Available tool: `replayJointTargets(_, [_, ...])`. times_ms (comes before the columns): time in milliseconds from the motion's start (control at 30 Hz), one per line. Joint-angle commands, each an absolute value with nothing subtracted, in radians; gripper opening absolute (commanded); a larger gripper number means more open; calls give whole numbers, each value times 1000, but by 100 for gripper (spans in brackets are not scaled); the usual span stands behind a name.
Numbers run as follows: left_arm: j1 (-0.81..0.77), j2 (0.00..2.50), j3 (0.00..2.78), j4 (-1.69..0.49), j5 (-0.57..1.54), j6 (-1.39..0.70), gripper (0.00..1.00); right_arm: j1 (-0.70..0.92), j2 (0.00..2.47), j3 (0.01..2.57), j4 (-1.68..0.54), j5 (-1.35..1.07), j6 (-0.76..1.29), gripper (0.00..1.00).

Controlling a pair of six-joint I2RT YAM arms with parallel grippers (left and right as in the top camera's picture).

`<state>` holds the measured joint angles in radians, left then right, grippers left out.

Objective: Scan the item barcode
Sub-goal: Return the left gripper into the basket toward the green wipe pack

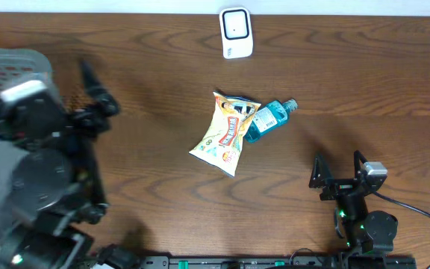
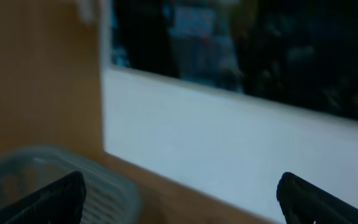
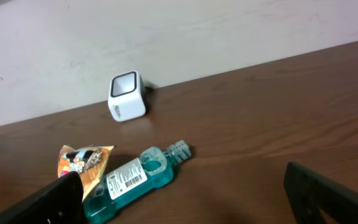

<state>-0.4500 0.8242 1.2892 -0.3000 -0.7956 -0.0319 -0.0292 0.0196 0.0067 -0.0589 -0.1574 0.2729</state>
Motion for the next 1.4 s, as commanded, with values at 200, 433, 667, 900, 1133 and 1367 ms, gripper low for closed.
replayJointTargets(200, [-254, 838, 1452, -294, -833, 51, 98, -25, 20, 6, -63, -156, 257, 99])
replayJointTargets(433, [-158, 875, 1452, -298, -1019, 29, 98, -25, 20, 6, -63, -156, 257, 99])
replayJointTargets(667, [-63, 955, 1451, -378, -1053, -49, 98, -25, 20, 6, -63, -156, 257, 99])
replayJointTargets(900, [141, 1077, 1451, -608, -1005, -350, 98, -25, 20, 6, -63, -156, 257, 99])
replayJointTargets(1133, [419, 1244, 1451, -728, -541, -470, 98, -25, 20, 6, -63, -156, 257, 99])
replayJointTargets(1367, [574, 1424, 1451, -772, -278, -526, 98, -25, 20, 6, -63, -156, 257, 99])
